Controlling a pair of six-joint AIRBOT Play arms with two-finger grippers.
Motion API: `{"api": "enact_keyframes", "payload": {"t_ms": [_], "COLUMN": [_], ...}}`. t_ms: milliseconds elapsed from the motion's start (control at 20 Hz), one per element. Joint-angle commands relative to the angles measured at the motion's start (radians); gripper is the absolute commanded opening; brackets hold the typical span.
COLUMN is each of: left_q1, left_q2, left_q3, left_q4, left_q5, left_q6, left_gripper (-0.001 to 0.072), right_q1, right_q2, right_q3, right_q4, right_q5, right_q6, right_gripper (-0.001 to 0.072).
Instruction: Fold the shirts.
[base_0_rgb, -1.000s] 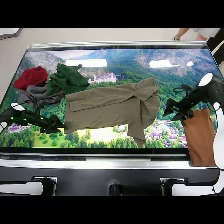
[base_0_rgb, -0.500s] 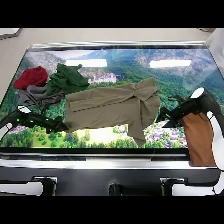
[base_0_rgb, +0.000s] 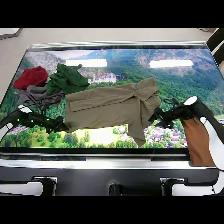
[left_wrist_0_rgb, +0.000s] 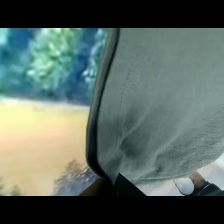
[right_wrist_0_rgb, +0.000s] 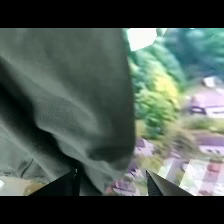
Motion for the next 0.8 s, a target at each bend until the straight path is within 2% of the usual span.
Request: {"api": "enact_keyframes", "payload": {"t_ms": [0,50,100,150,300,450,600,750], "left_q1": [0.002,0.003,0.003,0.003,0.002,0.002,0.002,0.002], "left_q2": [0.002,0.002,0.002,0.002,0.031,0.140,0.286,0.449], "left_q3": [0.002,0.002,0.006,0.017,0.142,0.407,0.762,1.078], "left_q4": [-0.002,-0.002,-0.002,-0.002,-0.002,-0.002,-0.002,0.037], "left_q5": [-0.019,-0.024,-0.032,-0.044,-0.085,-0.048,0.061,0.226], "left_q6": [0.001,0.001,0.006,0.013,0.020,0.002,-0.064,-0.087], "left_gripper": [0.0028,0.0028,0.0028,0.0028,0.0026,0.0026,0.0027,0.0026], "right_q1": [0.069,0.080,0.081,0.080,0.080,0.080,0.080,0.080], "right_q2": [-0.031,-0.039,-0.038,-0.029,0.056,0.211,0.384,0.561], "right_q3": [-0.009,-0.008,-0.008,0.001,0.095,0.327,0.624,0.861], "right_q4": [-0.019,-0.029,-0.027,-0.031,-0.110,-0.285,-0.461,-0.594], "right_q5": [-0.097,-0.121,-0.128,-0.122,-0.100,-0.104,-0.206,-0.345], "right_q6": [0.063,0.089,0.090,0.094,0.023,-0.032,-0.059,-0.058], "right_gripper": [0.0382,0.0308,0.0112,0.0042,0.0041,0.0039,0.0040,0.0040]}}
